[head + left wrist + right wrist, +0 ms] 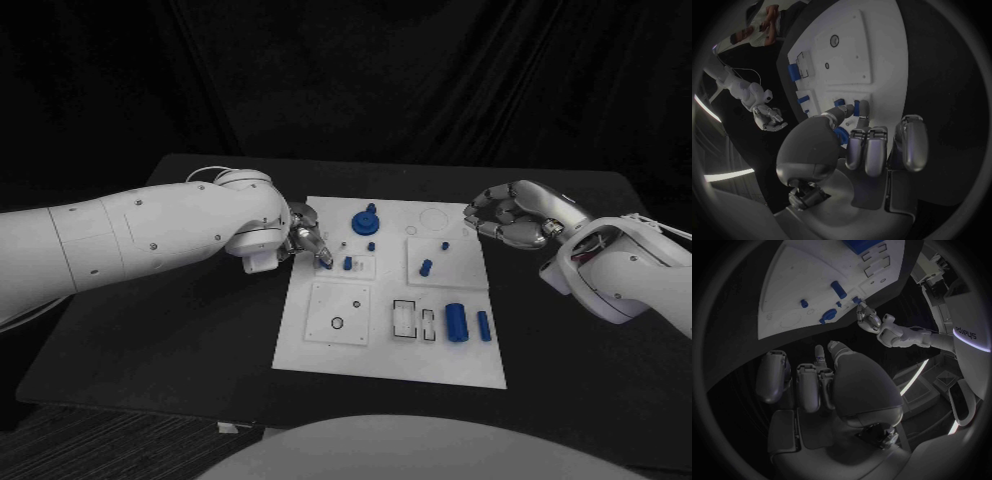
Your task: Assemble the parts on the task board
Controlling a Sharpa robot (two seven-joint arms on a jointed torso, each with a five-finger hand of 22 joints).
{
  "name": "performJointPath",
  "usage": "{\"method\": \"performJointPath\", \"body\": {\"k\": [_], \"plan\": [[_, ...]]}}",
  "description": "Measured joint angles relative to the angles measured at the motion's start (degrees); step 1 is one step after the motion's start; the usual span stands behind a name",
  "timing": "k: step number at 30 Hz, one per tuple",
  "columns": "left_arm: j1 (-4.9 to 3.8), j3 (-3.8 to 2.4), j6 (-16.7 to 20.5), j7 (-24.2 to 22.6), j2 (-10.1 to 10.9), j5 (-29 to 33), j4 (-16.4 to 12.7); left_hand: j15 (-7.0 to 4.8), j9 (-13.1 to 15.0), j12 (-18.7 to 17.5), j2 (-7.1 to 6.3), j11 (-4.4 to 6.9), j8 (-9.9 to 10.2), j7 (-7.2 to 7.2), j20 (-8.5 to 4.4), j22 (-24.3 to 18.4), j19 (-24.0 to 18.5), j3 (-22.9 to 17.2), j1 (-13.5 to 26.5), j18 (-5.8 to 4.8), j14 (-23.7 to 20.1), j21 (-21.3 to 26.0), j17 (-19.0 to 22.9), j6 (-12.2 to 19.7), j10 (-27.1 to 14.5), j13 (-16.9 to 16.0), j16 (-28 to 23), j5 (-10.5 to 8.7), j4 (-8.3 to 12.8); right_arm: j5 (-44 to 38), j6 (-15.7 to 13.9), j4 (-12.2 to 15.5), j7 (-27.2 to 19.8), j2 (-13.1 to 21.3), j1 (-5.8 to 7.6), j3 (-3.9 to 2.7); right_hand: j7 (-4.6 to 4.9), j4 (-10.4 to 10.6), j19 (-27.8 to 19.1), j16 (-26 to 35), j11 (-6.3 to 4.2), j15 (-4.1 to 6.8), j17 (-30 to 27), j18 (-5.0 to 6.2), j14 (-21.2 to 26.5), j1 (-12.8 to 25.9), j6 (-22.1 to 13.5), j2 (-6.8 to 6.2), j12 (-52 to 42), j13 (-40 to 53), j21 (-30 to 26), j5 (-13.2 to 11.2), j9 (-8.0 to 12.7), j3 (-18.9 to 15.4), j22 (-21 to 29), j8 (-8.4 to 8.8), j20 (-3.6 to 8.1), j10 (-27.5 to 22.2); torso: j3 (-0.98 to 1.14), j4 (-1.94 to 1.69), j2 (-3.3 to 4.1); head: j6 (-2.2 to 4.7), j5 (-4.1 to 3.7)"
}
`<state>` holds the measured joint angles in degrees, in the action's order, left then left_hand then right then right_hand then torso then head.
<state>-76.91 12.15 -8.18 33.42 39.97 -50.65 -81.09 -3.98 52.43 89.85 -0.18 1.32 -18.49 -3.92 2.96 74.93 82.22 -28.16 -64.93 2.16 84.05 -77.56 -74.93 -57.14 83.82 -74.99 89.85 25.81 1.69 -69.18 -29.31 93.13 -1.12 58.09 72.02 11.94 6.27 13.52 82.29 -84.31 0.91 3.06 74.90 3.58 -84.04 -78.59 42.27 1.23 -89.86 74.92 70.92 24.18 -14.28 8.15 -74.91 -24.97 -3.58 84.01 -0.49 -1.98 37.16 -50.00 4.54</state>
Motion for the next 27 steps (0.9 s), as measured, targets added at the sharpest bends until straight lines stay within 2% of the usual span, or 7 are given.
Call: {"method": "performJointPath", "body": {"k": [8,27], "plan": [[0.02,0.03,0.5,0.0,-0.2,0.0,0.2,0.0,0.2,0.0,0.07,-0.01,-0.3,-0.09,0.0,0.0,0.0,-0.1,-0.1,0.0,0.0,0.0,0.0,-0.1,0.0,0.0,0.0,0.82,-0.1,0.0,0.0,0.0,0.0,0.0,-0.03,0.0,0.0,-0.2,0.0,0.0,0.0,0.0,0.0,0.0,0.0,-0.1,0.0,0.06,0.0,0.0,0.0,0.0,0.0,0.2,0.0,0.0,0.0,0.0,0.01,-0.01,-0.02,0.0,0.0],[0.02,0.01,0.0,0.1,-1.1,0.0,0.8,0.0,0.2,0.0,0.07,0.0,-0.3,0.03,0.0,0.0,0.0,-0.2,-0.1,0.0,0.0,0.0,0.0,0.0,0.0,0.0,0.0,1.03,-0.2,0.0,0.1,0.0,0.0,-0.1,-0.2,0.0,0.21,-0.3,0.0,0.0,0.0,0.0,0.0,0.0,0.0,-0.3,0.2,-0.18,0.0,0.0,-0.2,0.2,0.0,0.3,0.0,0.0,0.0,0.0,0.02,0.03,0.02,0.0,0.07]]}}
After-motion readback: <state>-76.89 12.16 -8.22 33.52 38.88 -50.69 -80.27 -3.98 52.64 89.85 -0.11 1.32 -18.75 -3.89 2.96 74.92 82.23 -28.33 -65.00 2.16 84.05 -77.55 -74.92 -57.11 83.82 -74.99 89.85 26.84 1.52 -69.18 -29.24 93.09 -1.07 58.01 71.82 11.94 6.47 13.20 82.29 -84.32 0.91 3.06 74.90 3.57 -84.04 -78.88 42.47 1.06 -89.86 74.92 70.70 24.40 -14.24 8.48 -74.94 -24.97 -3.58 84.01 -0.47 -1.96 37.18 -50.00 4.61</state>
